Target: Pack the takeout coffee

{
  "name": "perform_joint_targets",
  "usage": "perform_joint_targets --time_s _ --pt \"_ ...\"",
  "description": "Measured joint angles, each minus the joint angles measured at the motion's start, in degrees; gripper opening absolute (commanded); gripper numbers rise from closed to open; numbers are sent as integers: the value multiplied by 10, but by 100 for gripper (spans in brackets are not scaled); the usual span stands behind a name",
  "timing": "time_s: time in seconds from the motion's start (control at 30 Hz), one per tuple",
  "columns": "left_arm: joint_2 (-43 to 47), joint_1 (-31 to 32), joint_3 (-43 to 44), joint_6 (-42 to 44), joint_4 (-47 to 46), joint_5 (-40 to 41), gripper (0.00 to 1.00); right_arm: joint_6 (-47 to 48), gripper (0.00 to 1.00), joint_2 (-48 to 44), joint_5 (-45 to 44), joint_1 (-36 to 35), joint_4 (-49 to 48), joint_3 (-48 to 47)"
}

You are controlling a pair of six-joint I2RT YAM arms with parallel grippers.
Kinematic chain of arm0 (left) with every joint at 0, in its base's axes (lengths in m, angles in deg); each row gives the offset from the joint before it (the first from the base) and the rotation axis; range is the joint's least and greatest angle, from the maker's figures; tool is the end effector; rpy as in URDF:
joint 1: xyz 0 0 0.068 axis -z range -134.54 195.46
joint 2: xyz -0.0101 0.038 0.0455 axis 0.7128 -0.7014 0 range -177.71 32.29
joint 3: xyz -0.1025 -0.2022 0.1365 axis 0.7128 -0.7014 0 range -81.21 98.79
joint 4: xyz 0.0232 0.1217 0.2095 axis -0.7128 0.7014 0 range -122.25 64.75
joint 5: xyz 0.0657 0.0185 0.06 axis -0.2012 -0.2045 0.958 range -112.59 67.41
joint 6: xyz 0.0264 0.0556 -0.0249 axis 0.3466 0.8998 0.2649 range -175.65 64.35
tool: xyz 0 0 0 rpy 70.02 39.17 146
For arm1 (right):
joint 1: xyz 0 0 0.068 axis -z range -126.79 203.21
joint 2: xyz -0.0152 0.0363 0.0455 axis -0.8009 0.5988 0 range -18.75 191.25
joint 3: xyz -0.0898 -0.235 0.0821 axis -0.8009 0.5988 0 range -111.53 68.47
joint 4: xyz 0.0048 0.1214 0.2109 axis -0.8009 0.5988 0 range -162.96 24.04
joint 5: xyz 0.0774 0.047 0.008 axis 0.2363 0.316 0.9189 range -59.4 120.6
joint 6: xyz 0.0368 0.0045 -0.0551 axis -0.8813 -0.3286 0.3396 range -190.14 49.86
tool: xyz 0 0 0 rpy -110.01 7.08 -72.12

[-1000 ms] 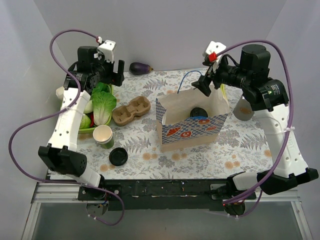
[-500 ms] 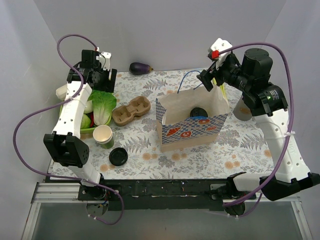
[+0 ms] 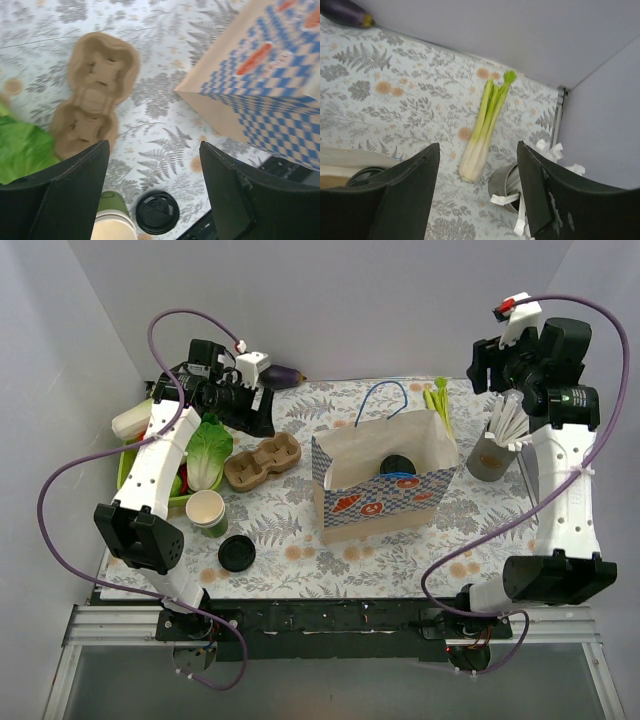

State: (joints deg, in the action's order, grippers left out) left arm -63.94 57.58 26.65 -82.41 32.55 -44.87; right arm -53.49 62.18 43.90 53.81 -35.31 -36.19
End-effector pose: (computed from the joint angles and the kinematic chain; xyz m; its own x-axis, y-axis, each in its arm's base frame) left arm 0.3185 -0.0887 0.3736 -0.8863 -0.2360 -0.3985 0.0194 0.8408 -0.5410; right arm 0.2837 0.0093 0.4814 -0.1693 -0.2771 -0.9458 -0.2731 0.9353 -0.2251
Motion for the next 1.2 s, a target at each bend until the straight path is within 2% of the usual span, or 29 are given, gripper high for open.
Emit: perform_joint_targets --time_s 0.1,0.27,0.43,0.67,0.77,1.2 --pt "0 18 1 5 10 -52 74 -2 64 24 14 43 11 22" --pt "0 28 1 15 22 -90 74 2 56 45 28 111 33 44" --pt "0 28 1 17 26 -110 74 33 58 74 56 168 73 39" --pt "1 28 -6 26 28 -125 74 119 72 87 97 163 148 56" --pt "1 28 -10 28 31 -129 75 138 72 91 98 162 160 63" --pt "1 28 -11 30 42 -130 76 160 50 163 79 150 151 85"
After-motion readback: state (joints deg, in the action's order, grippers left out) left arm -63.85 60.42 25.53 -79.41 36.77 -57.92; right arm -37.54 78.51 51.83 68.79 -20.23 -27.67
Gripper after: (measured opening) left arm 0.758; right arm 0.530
